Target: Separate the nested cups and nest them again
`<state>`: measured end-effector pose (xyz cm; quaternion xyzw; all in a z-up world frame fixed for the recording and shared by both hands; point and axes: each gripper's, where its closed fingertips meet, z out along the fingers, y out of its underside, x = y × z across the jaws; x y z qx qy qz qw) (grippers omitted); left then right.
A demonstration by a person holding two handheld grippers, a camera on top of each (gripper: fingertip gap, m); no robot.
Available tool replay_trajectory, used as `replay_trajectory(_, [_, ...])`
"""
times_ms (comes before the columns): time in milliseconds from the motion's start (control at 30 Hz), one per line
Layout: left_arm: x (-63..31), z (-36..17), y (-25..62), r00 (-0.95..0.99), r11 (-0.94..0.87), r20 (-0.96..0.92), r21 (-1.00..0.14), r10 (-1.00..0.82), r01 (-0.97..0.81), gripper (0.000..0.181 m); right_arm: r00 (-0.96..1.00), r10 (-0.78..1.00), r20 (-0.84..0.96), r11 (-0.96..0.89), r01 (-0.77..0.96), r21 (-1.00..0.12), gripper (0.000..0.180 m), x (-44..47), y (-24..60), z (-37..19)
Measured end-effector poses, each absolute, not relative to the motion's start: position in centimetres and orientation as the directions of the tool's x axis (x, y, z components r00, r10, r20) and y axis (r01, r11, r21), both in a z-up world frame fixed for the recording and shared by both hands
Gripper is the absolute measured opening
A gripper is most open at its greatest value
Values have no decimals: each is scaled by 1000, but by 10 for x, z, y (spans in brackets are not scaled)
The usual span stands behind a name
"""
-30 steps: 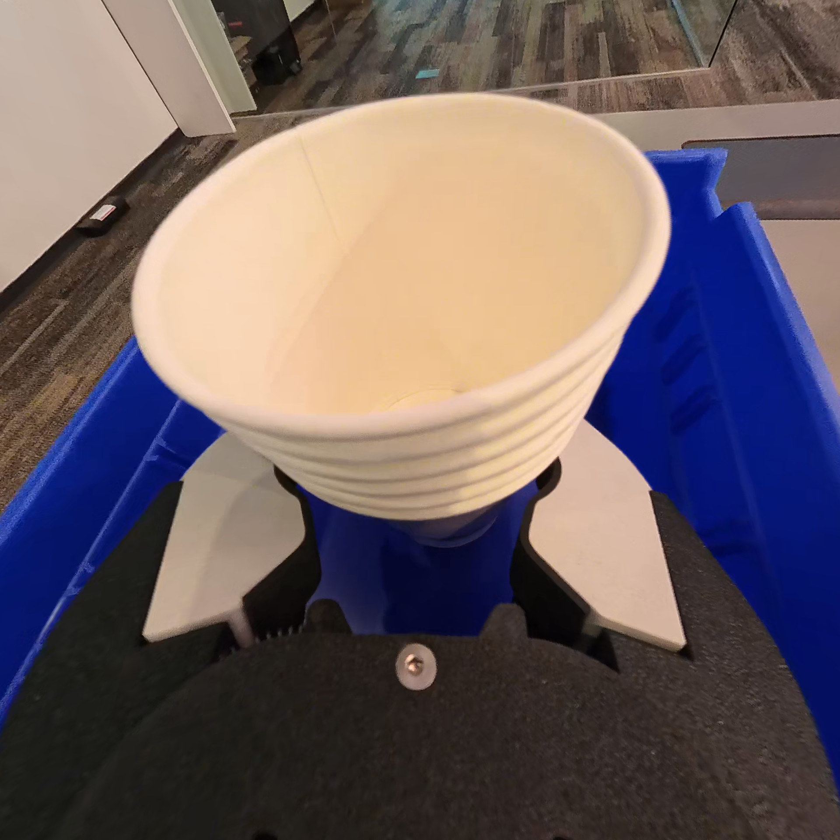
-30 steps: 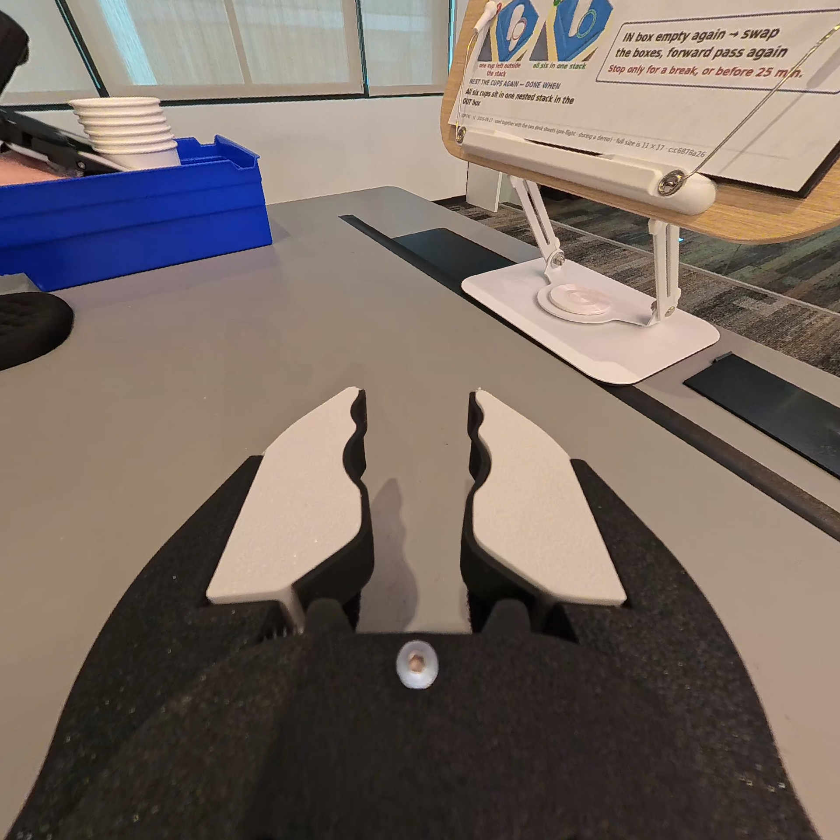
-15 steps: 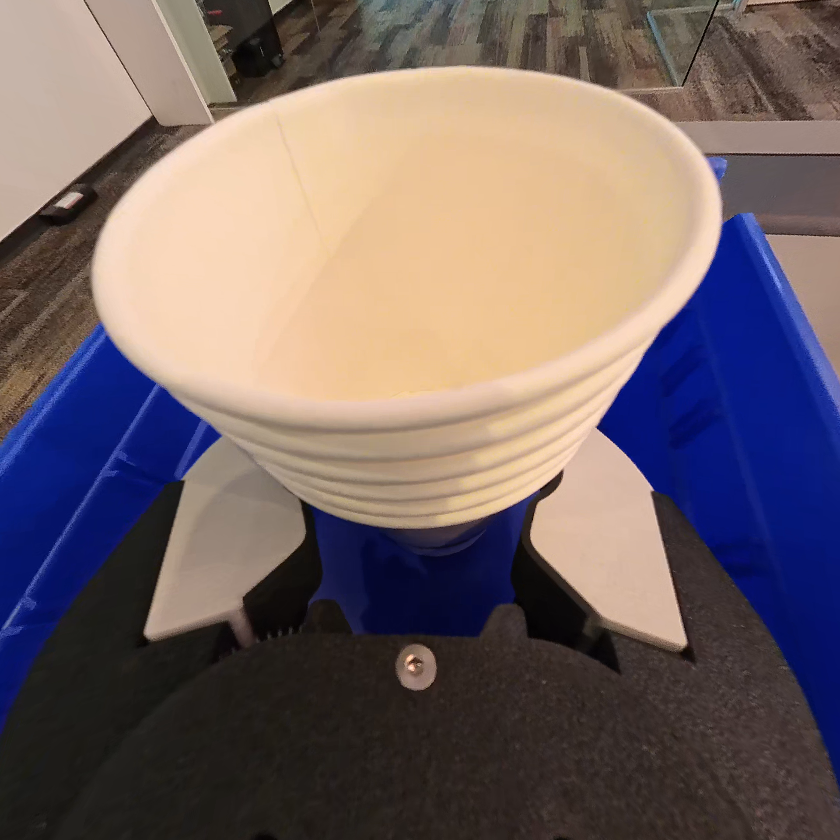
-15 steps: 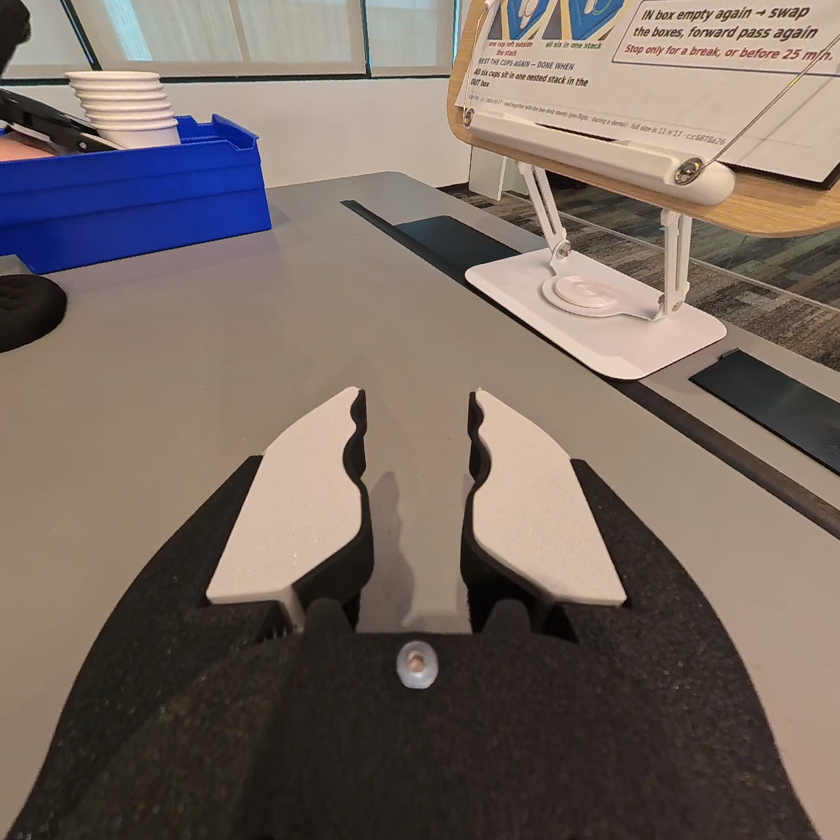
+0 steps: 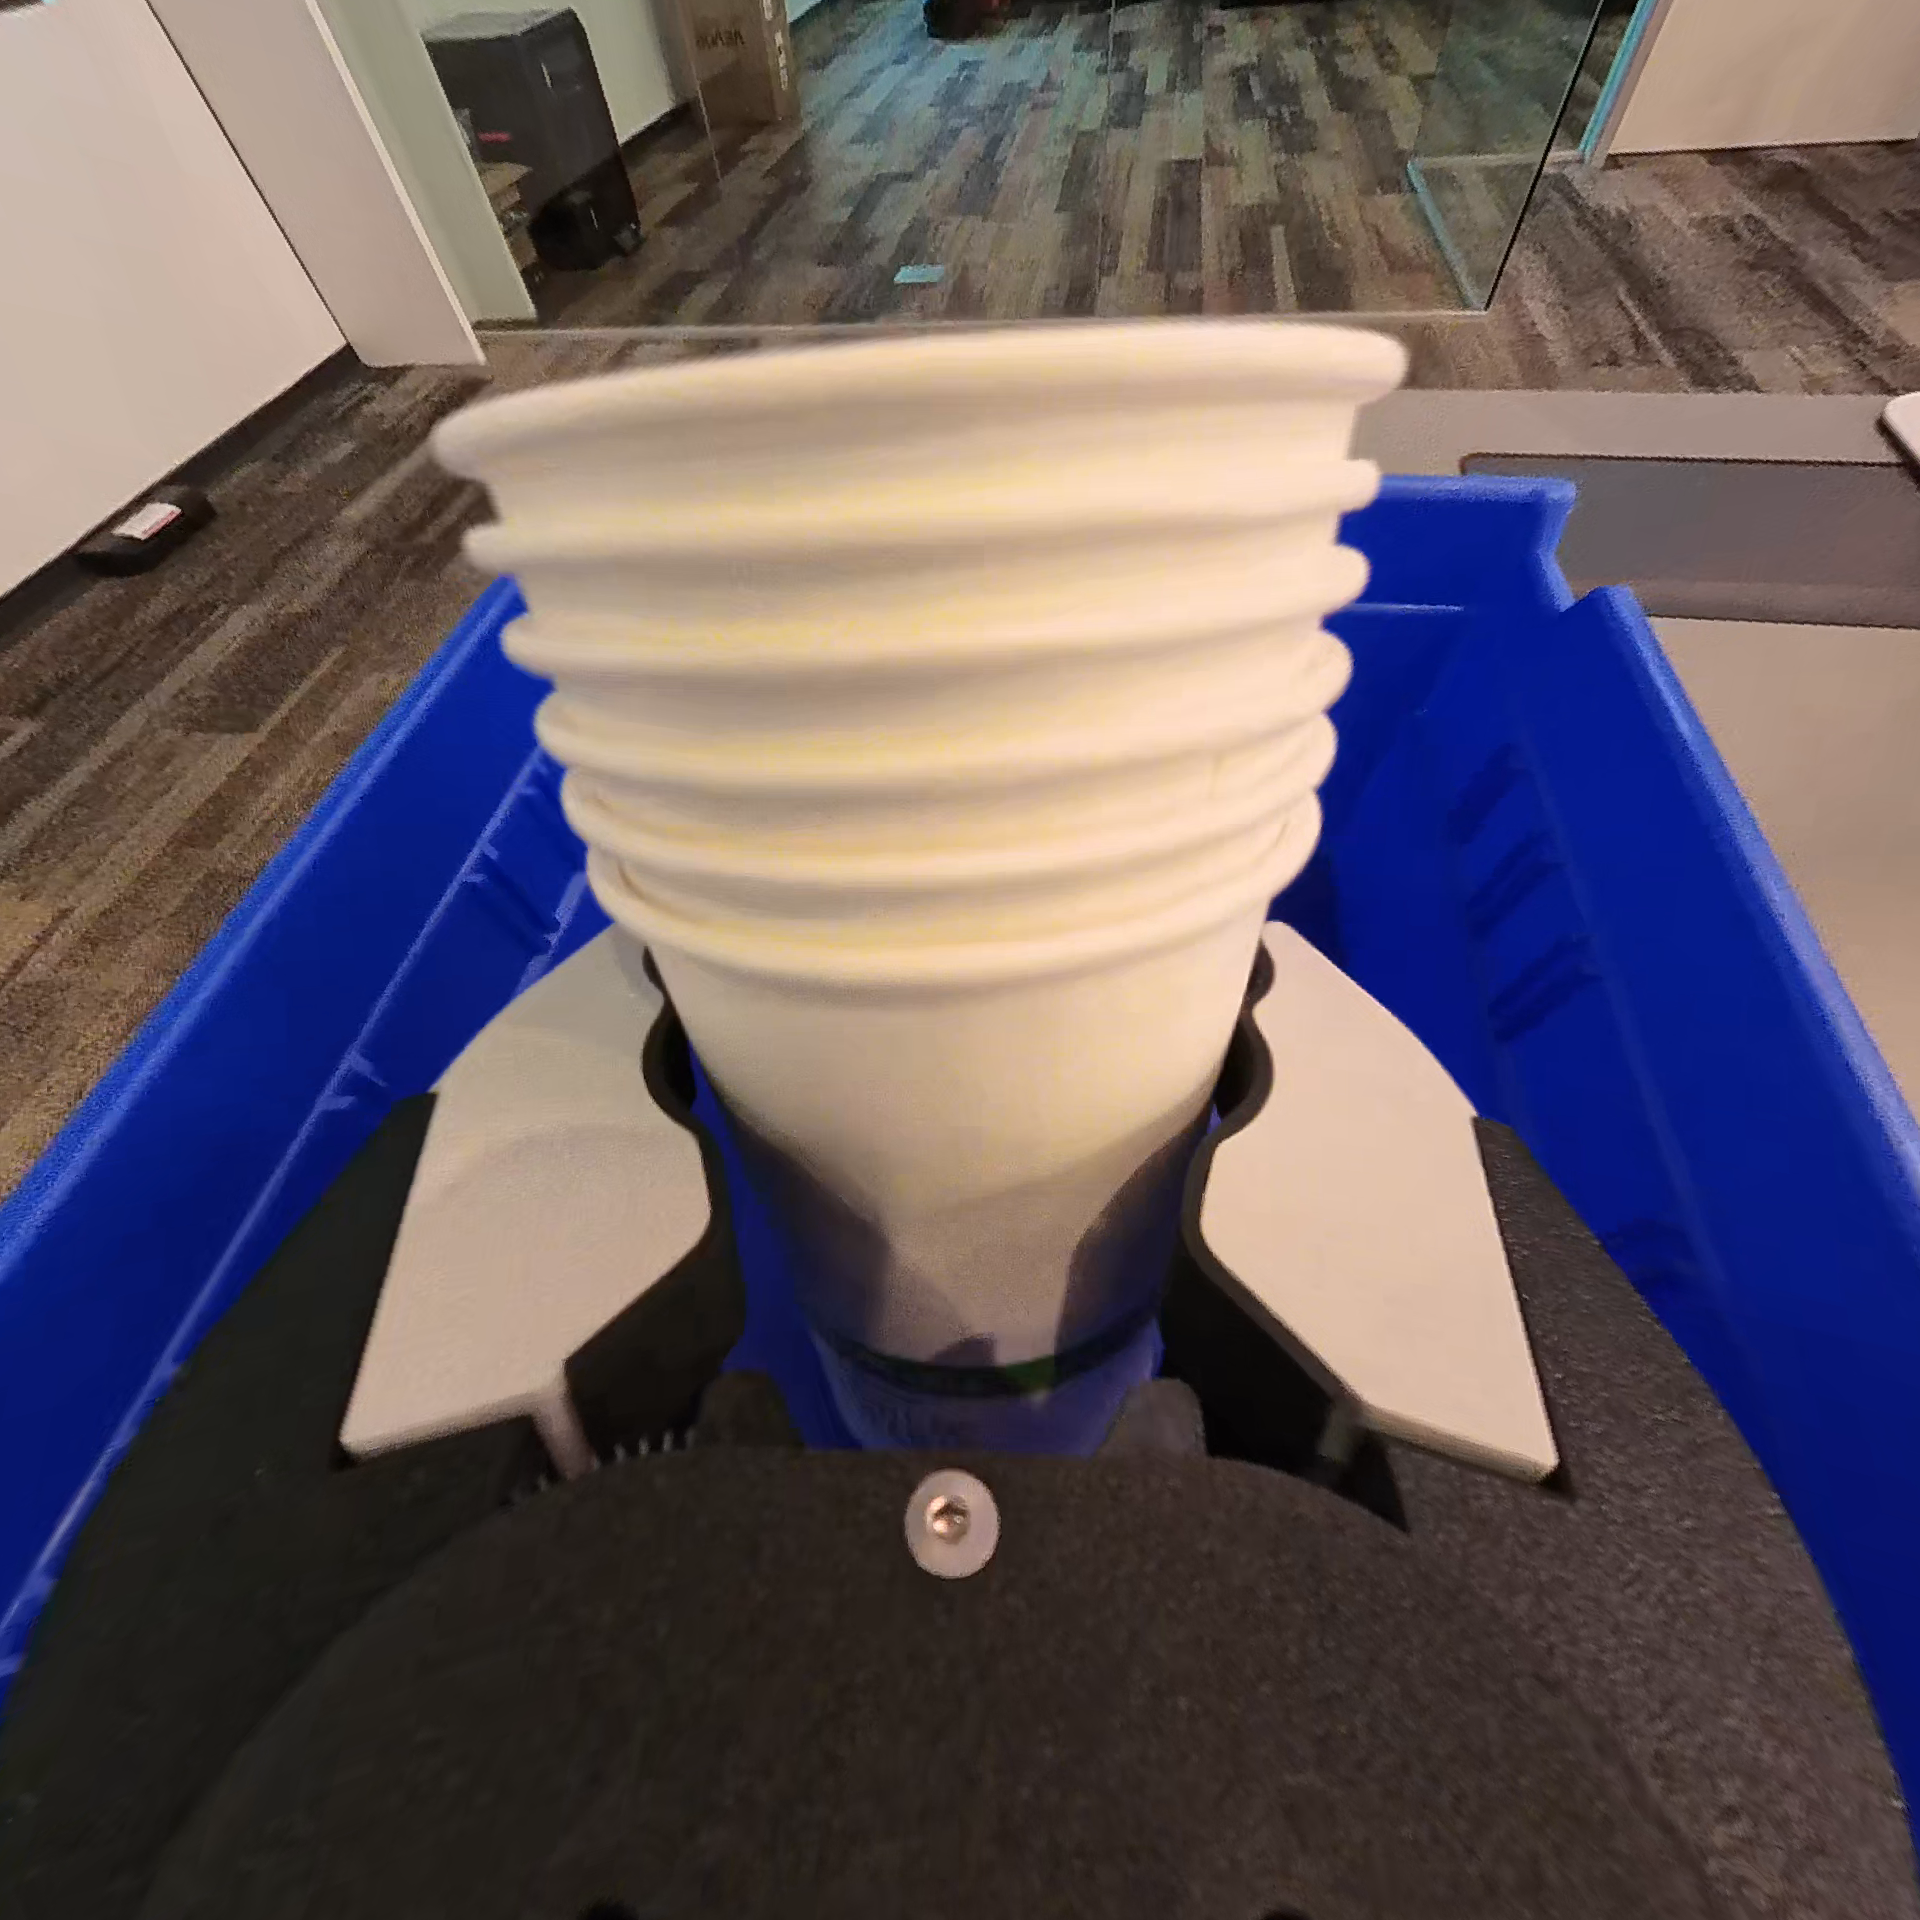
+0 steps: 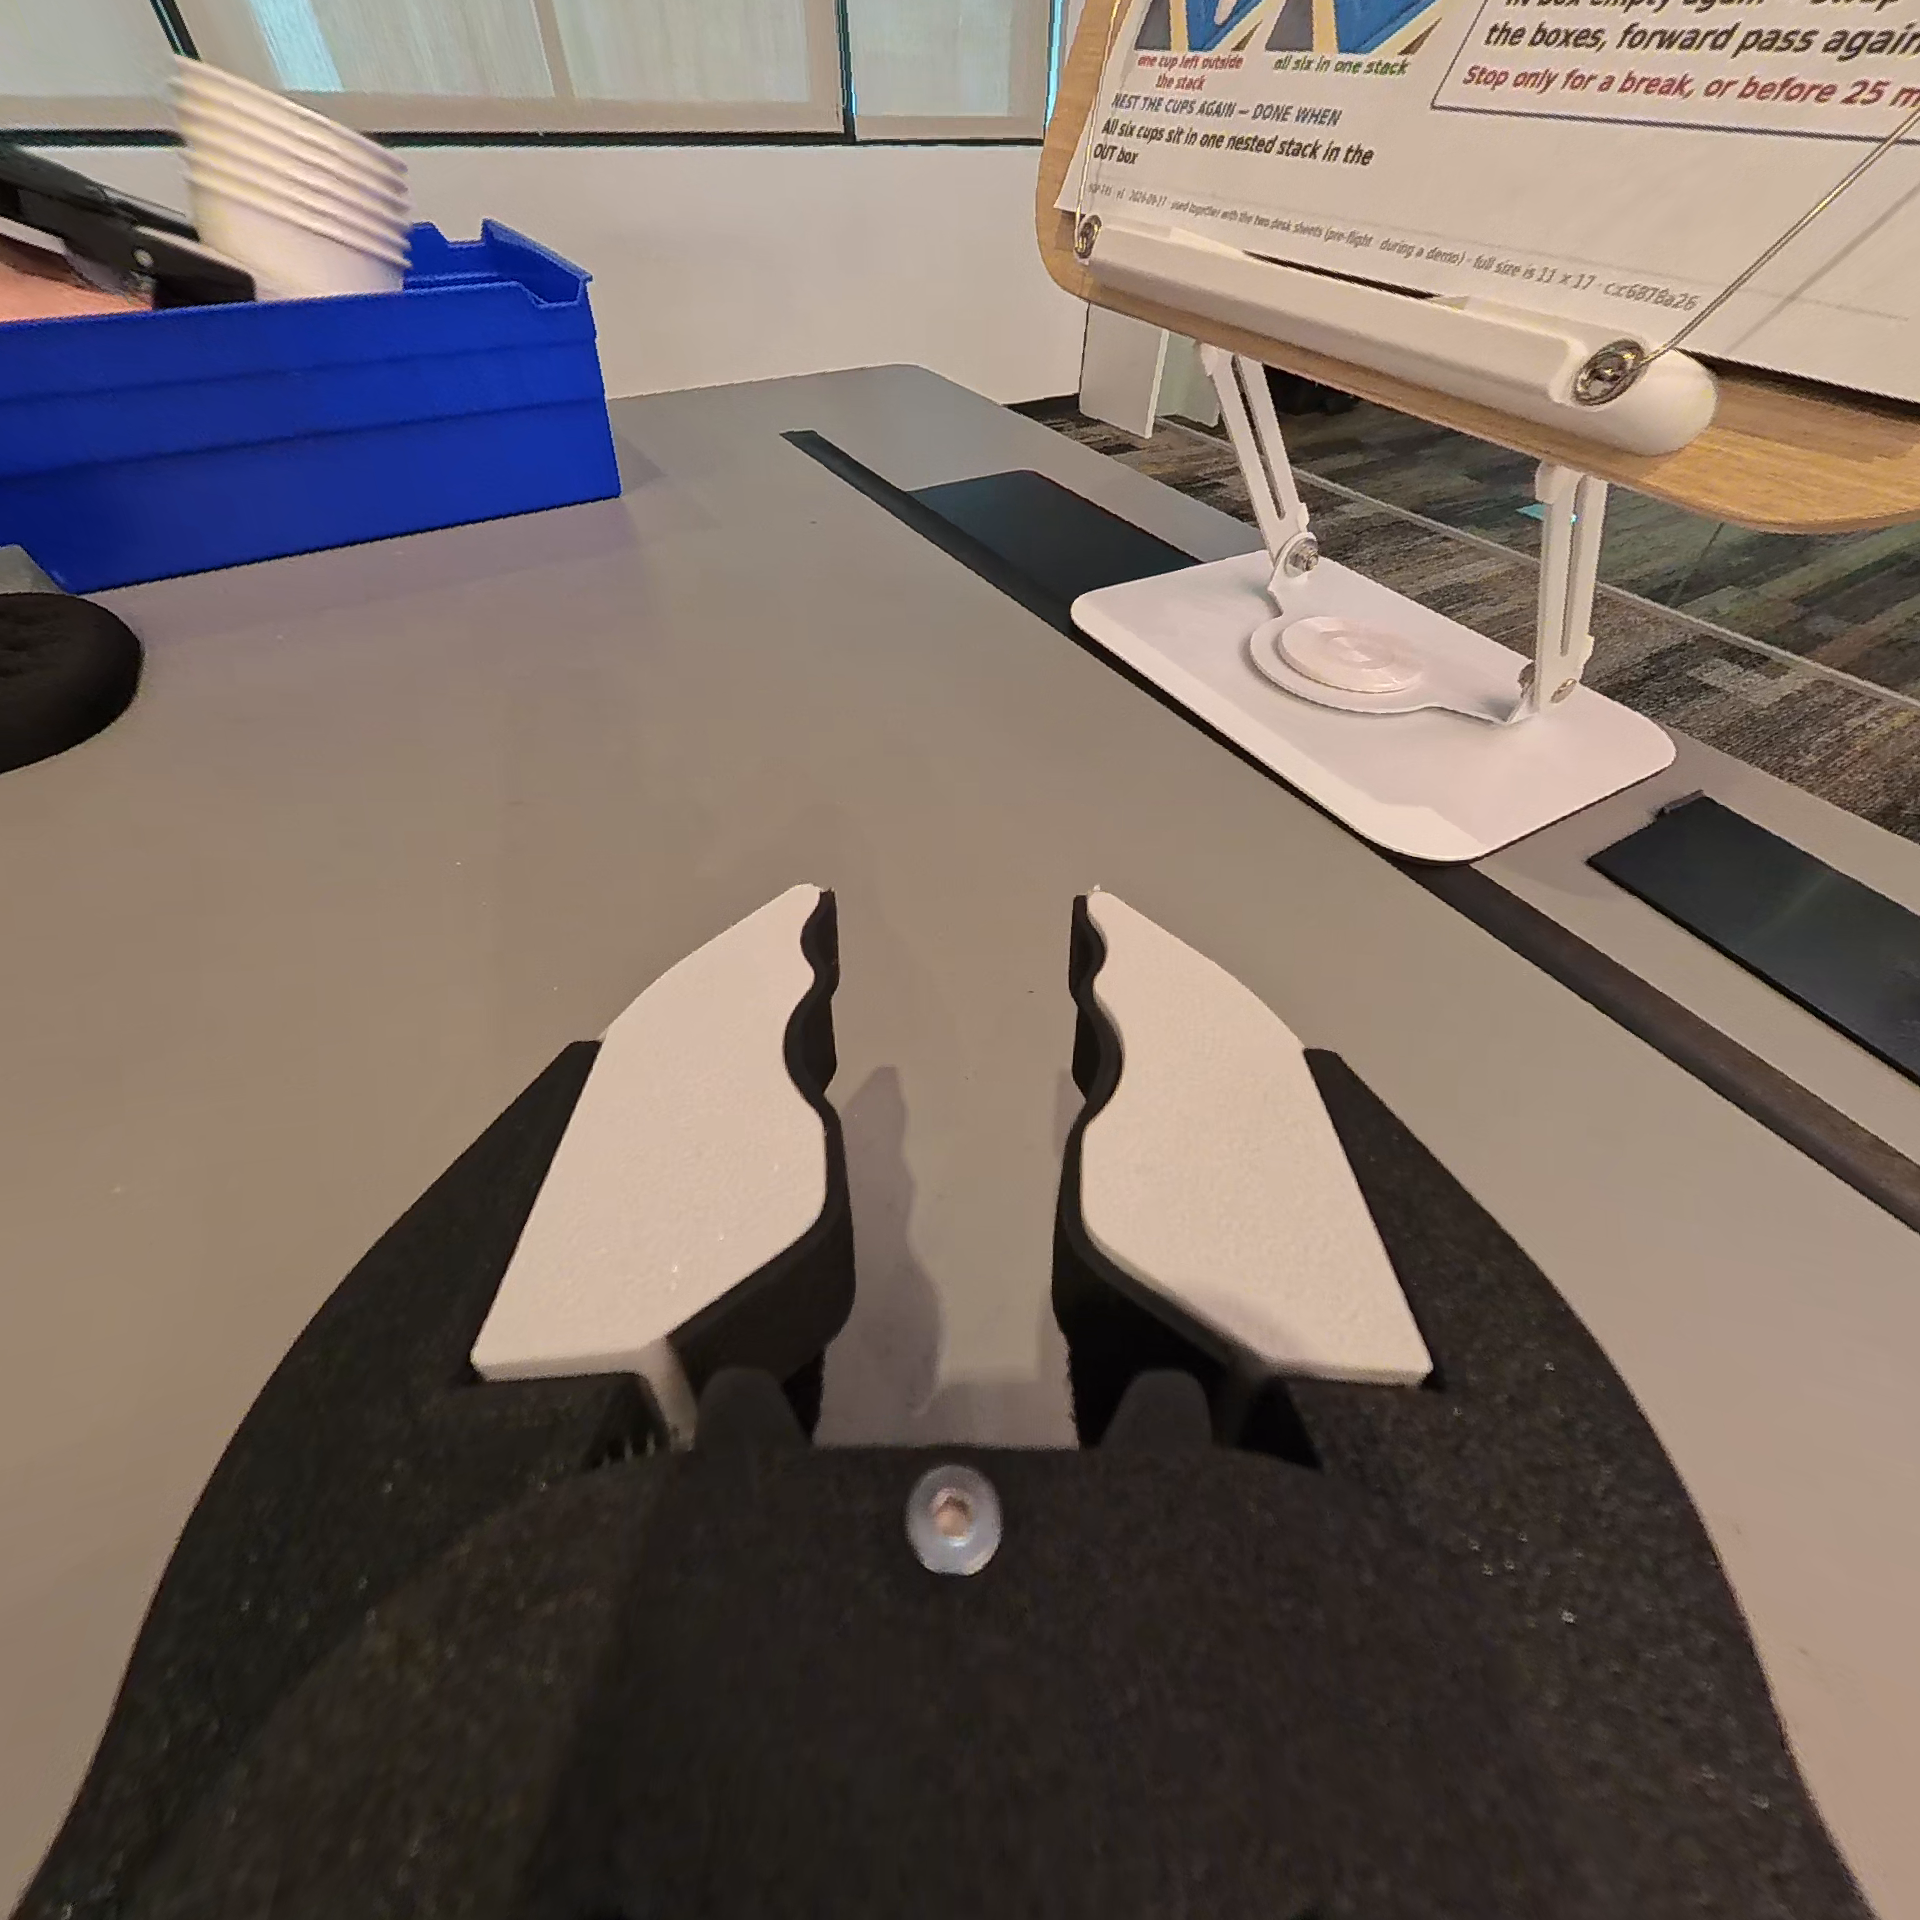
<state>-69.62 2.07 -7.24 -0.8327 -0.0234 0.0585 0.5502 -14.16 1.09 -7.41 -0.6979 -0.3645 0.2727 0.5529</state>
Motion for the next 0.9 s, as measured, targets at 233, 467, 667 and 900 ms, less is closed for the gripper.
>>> replay_trajectory(233, [-692, -66, 13, 998, -393, -22, -919, 54, 1, 99, 588, 809, 21, -121, 201, -972, 42, -141, 10, -73])
replay_trajectory(467, [-685, -52, 3, 1000, -360, -11, -933, 11, -6, 99, 588, 809, 24, -115, 198, -973, 42, -141, 10, -71])
replay_trajectory(667, [-673, -36, 2, 998, -279, -35, -959, -48, -47, 99, 583, 812, 24, -117, 204, -972, 42, -143, 9, -73])
replay_trajectory(900, [-653, 21, -4, 992, -123, -62, -989, -108, -76, 99, 581, 813, 23, -117, 203, -972, 42, -143, 9, -73])
